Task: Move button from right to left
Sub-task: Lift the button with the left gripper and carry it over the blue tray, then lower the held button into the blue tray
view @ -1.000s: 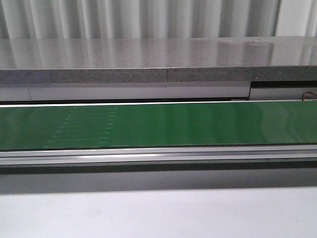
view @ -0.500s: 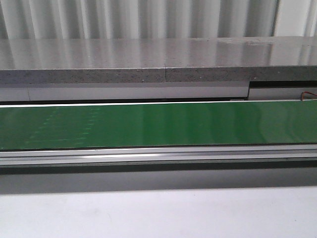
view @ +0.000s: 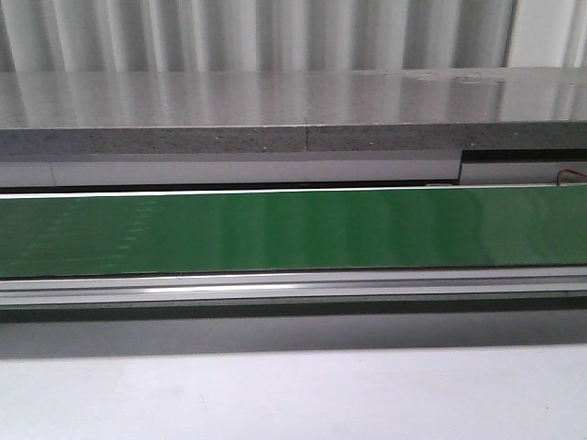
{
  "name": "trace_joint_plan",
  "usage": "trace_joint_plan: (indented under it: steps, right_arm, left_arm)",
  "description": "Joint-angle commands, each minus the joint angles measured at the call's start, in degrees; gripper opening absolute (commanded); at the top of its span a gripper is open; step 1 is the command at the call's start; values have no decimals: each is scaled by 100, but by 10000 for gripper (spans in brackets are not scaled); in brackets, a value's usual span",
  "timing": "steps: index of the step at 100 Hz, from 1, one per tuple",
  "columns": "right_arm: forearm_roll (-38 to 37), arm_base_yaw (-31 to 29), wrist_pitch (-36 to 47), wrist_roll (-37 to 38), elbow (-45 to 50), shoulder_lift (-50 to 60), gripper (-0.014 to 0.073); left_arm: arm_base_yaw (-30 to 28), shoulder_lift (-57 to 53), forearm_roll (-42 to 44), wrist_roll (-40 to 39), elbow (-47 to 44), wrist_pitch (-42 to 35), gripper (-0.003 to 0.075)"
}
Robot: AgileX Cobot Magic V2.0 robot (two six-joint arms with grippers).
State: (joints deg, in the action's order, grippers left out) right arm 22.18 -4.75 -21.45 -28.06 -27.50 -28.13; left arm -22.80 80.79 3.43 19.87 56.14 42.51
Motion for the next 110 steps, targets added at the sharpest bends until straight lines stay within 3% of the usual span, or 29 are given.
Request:
trace_joint_plan:
  steps: [1,31,50,81,110]
  right_arm:
    - [50,-16,376,-44,-171,-4,-68]
    - [50,-16,376,-44,-171,-4,-68]
    - [50,-16,376,-44,-171,-4,-68]
    - [50,-16,376,-44,-171,-4,-68]
    - [50,-16,376,-44,-171,-4,-68]
  left_arm:
    - [-49,294,-73,343,365,-454,-19]
    - [-58,1470,-161,1301,1004,-533,-19]
    - [-319,1826,-1218,2530,1045,-511,-19]
    - [-655,1851,-1884,3817,1045,-484,-19]
    - [-655,2162,-1992,3975,1045,-228,-19]
